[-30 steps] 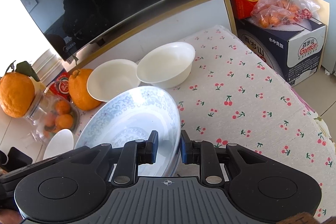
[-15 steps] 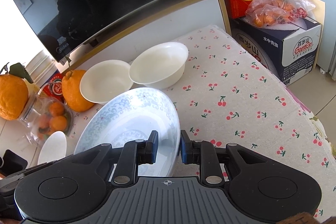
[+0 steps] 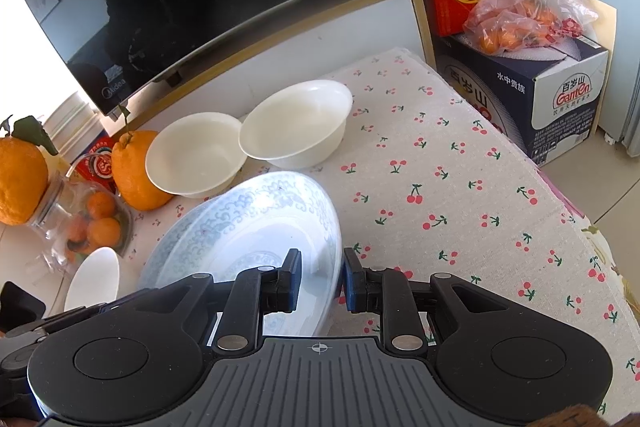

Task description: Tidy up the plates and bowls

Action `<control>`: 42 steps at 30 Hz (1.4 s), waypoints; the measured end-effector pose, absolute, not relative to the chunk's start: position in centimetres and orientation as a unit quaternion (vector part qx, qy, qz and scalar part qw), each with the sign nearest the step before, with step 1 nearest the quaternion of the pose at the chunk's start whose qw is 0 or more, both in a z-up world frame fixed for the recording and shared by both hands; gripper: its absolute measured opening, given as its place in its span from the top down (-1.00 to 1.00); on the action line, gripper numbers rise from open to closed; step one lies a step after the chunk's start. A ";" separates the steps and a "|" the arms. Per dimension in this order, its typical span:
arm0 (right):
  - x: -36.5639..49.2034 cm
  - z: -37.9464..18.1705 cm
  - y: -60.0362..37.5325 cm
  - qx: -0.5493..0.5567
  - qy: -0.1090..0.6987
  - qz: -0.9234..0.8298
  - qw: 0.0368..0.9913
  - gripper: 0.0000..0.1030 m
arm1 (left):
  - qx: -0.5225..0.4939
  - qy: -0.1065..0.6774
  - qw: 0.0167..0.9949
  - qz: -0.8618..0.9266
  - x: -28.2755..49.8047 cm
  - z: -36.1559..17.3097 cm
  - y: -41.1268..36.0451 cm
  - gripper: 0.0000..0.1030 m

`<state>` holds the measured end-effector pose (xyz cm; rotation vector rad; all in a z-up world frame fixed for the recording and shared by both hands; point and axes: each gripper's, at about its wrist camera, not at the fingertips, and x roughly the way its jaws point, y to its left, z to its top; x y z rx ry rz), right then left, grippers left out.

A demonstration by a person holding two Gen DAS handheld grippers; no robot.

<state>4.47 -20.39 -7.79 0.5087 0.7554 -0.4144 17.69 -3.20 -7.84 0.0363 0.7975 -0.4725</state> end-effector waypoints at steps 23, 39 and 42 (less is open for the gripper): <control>5.1 -6.9 -18.7 0.205 0.368 -0.156 0.894 0.82 | 0.003 0.396 0.884 -0.247 16.6 -6.5 -2.9 0.64; 2.0 -4.8 -15.6 0.194 0.381 -0.071 0.901 -0.66 | 0.019 0.413 0.887 -0.206 12.0 -3.9 1.6 -0.78; 1.4 -4.7 -14.5 0.184 0.384 -0.053 0.903 -0.73 | 0.014 0.415 0.889 -0.195 11.1 -3.8 2.5 -0.88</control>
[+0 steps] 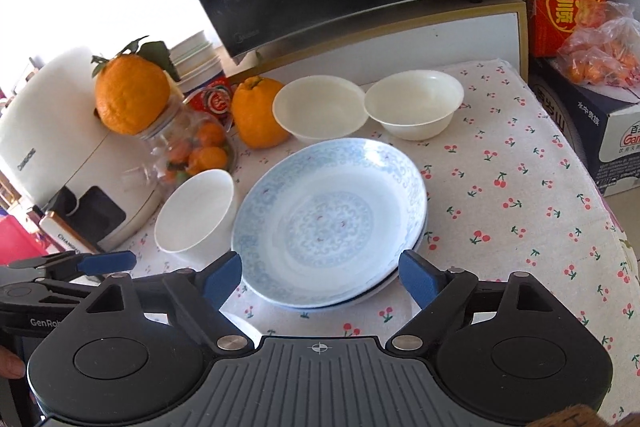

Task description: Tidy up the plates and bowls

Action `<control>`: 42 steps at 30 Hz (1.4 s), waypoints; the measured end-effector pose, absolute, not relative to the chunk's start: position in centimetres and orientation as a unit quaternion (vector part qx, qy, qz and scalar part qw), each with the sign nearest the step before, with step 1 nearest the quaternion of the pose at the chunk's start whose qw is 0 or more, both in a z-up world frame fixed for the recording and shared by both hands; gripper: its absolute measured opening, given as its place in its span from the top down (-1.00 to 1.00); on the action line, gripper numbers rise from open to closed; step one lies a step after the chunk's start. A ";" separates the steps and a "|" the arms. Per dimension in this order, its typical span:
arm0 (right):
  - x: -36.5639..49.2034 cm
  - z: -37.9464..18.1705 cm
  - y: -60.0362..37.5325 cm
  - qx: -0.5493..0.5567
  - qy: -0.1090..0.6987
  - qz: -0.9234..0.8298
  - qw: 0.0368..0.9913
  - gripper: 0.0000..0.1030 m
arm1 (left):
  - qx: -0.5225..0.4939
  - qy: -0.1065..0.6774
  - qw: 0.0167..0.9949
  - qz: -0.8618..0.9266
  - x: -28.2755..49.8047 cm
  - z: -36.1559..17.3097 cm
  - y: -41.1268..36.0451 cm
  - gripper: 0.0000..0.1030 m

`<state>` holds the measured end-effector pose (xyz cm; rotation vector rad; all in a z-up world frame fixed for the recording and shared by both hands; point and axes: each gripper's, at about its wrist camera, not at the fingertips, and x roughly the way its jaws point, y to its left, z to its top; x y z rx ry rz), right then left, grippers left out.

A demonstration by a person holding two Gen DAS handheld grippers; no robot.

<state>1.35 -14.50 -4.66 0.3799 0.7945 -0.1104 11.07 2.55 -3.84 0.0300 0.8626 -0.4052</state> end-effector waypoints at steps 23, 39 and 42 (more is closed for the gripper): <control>-2.8 -8.9 -10.1 0.092 0.442 0.031 0.892 -0.85 | -0.005 0.374 0.896 -0.240 3.8 -7.9 6.0 -0.98; -3.1 -10.1 -7.9 0.067 0.453 0.091 0.884 -0.85 | -0.022 0.401 0.868 -0.290 1.9 -9.6 6.8 -0.57; -3.0 -10.2 -7.8 0.070 0.454 0.095 0.883 -0.85 | -0.027 0.409 0.864 -0.293 1.8 -9.9 6.9 -0.44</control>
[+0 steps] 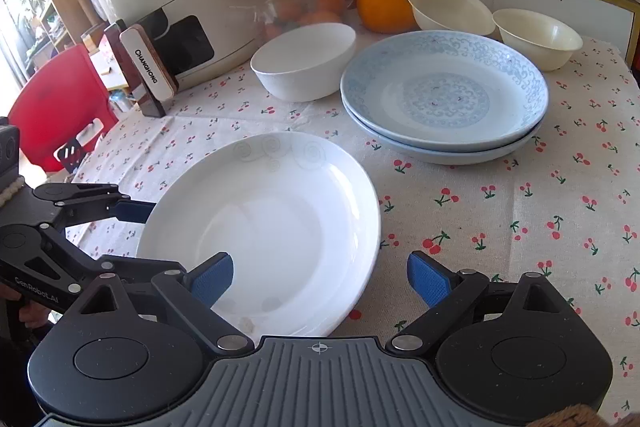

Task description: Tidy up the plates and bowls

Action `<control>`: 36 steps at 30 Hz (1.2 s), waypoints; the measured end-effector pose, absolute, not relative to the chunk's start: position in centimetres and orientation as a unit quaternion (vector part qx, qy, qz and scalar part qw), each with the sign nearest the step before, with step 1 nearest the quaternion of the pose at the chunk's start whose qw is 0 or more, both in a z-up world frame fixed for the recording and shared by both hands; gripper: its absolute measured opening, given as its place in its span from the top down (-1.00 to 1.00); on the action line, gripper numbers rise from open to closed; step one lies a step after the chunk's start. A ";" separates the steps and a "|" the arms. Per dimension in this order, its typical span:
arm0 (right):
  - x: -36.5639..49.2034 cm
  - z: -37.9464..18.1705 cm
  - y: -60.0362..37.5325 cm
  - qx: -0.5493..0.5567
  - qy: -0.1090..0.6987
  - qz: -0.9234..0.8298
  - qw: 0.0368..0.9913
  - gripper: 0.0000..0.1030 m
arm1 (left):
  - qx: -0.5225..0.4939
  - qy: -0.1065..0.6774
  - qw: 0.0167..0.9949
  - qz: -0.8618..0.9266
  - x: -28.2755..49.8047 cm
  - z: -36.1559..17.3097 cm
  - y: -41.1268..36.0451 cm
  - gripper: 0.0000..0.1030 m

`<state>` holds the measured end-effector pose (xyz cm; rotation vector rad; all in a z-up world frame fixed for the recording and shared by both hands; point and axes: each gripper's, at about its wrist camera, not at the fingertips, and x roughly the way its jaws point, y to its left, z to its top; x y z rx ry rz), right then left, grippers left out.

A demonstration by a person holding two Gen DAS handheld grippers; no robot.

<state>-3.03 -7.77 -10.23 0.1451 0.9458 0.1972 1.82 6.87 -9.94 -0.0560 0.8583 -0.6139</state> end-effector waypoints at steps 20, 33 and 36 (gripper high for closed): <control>-2.9 -10.7 -7.5 0.064 0.468 0.095 0.877 -0.08 | -0.051 0.419 0.864 -0.274 2.0 -10.0 7.7 0.23; -2.8 -10.3 -8.6 0.070 0.452 0.046 0.888 0.53 | -0.085 0.417 0.871 -0.245 2.0 -9.8 8.3 0.62; -2.7 -9.9 -8.7 0.073 0.444 0.042 0.892 0.55 | -0.089 0.411 0.874 -0.242 2.1 -9.4 8.2 0.62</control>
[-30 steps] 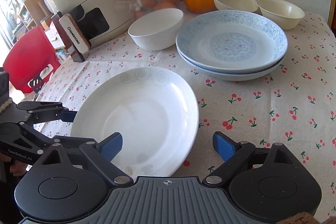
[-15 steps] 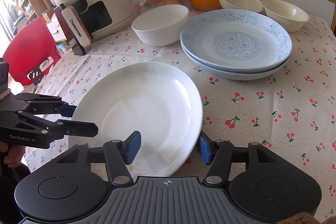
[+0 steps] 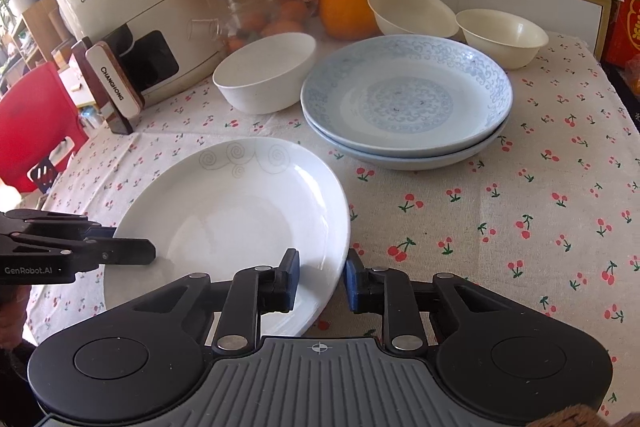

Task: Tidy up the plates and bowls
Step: 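Lift the plain white plate and lower it onto the blue-patterned plate stack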

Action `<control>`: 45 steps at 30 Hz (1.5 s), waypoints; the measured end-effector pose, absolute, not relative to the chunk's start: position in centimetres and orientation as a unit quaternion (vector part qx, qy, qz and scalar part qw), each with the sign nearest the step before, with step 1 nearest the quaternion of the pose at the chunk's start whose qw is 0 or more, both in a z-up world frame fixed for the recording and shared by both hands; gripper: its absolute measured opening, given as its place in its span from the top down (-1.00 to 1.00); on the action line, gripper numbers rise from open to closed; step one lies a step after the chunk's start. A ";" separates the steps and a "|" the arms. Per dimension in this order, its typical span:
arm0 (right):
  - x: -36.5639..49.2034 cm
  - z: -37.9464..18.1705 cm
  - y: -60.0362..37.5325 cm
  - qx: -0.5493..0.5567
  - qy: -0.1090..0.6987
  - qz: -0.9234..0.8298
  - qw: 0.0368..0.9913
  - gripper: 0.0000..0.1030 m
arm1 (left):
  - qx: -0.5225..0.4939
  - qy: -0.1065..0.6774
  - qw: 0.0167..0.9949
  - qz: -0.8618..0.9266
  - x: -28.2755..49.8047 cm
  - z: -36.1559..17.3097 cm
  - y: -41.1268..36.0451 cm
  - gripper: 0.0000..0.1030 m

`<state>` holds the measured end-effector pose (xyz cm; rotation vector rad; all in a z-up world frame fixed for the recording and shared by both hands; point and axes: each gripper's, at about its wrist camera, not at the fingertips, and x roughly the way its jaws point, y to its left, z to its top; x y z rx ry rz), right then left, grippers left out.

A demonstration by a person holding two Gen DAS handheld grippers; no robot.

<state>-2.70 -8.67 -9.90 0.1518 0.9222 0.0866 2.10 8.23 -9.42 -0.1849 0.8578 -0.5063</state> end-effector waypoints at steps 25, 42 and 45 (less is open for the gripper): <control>-1.3 -6.3 -11.9 0.125 0.386 0.003 0.914 0.55 | -0.115 0.374 0.886 -0.250 4.6 -6.7 6.1 0.62; 1.4 -5.3 -17.1 0.174 0.360 -0.050 0.915 0.55 | -0.133 0.369 0.888 -0.239 9.3 -6.6 2.3 0.63; 2.2 -5.2 -17.9 0.178 0.358 -0.060 0.914 0.55 | -0.130 0.368 0.891 -0.233 10.0 -6.7 1.5 0.62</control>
